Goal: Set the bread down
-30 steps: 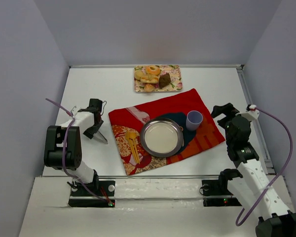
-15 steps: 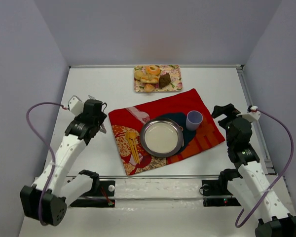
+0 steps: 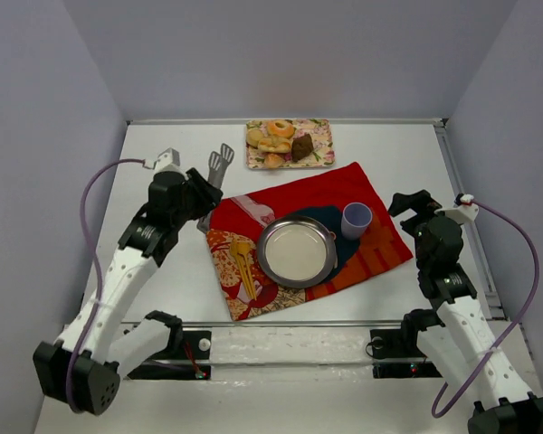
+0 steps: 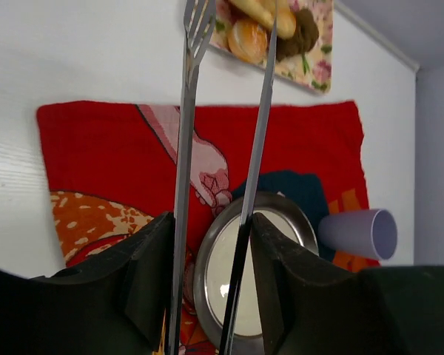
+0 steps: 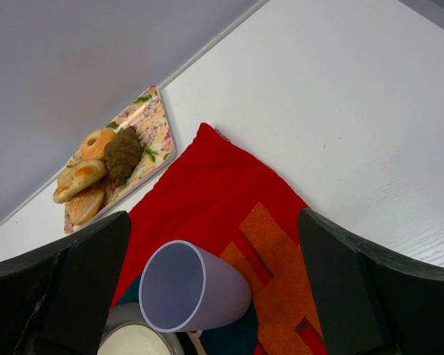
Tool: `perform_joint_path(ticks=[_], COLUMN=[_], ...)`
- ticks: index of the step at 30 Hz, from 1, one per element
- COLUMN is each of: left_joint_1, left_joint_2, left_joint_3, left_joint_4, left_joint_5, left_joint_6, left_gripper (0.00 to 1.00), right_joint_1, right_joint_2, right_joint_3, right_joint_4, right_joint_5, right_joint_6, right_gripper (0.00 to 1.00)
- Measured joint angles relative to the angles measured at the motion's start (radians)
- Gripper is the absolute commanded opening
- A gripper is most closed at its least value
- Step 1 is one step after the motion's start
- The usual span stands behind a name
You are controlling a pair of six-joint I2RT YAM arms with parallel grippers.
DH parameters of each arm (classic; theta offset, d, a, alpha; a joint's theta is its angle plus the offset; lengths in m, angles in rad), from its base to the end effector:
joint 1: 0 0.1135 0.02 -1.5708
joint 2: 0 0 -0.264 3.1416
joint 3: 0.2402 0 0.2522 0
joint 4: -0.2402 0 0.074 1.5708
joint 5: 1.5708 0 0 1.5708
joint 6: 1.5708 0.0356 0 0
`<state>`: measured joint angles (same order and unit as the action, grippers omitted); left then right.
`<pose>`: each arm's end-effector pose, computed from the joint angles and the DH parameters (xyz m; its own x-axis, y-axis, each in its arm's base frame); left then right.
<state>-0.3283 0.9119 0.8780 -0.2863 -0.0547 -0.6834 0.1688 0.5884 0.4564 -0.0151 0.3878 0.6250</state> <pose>0.1987 -0.0656 0.3394 -0.4033 -0.5287 -0.7469 0.0234 0.8100 -0.5860 0.1570 0.0131 0.2716 0.0076 0.5508 -0.8346 0.2575 0.8054 0.5338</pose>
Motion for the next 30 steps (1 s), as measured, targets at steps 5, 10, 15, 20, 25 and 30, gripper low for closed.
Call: perform_joint_path(ticks=[5, 10, 15, 20, 25, 30], left_joint_1=[-0.05, -0.066, -0.065, -0.065, -0.065, -0.064], left_joint_2=[0.257, 0.422, 0.556, 0.648, 0.69, 0.719], left_joint_3=[0.076, 0.187, 0.295, 0.33, 0.365, 0.414], left_joint_4=[0.051, 0.069, 0.064, 0.048, 0.032, 0.035], left_joint_5=[0.13, 0.193, 0.194, 0.192, 0.178, 0.174], left_joint_6=[0.079, 0.104, 0.076, 0.035, -0.011, -0.043], left_gripper=[0.52, 0.52, 0.53, 0.56, 0.58, 0.58], right_joint_1=[0.0, 0.0, 0.0, 0.0, 0.0, 0.0], right_joint_2=[-0.002, -0.002, -0.002, -0.004, -0.003, 0.018], right_joint_3=[0.0, -0.002, -0.008, -0.013, -0.013, -0.013], right_joint_4=[0.0, 0.0, 0.0, 0.0, 0.0, 0.0], right_joint_5=[0.0, 0.0, 0.001, 0.002, 0.007, 0.008], right_joint_6=[0.0, -0.001, -0.001, -0.001, -0.001, -0.001], right_gripper=[1.0, 1.0, 1.0, 1.0, 1.0, 1.0])
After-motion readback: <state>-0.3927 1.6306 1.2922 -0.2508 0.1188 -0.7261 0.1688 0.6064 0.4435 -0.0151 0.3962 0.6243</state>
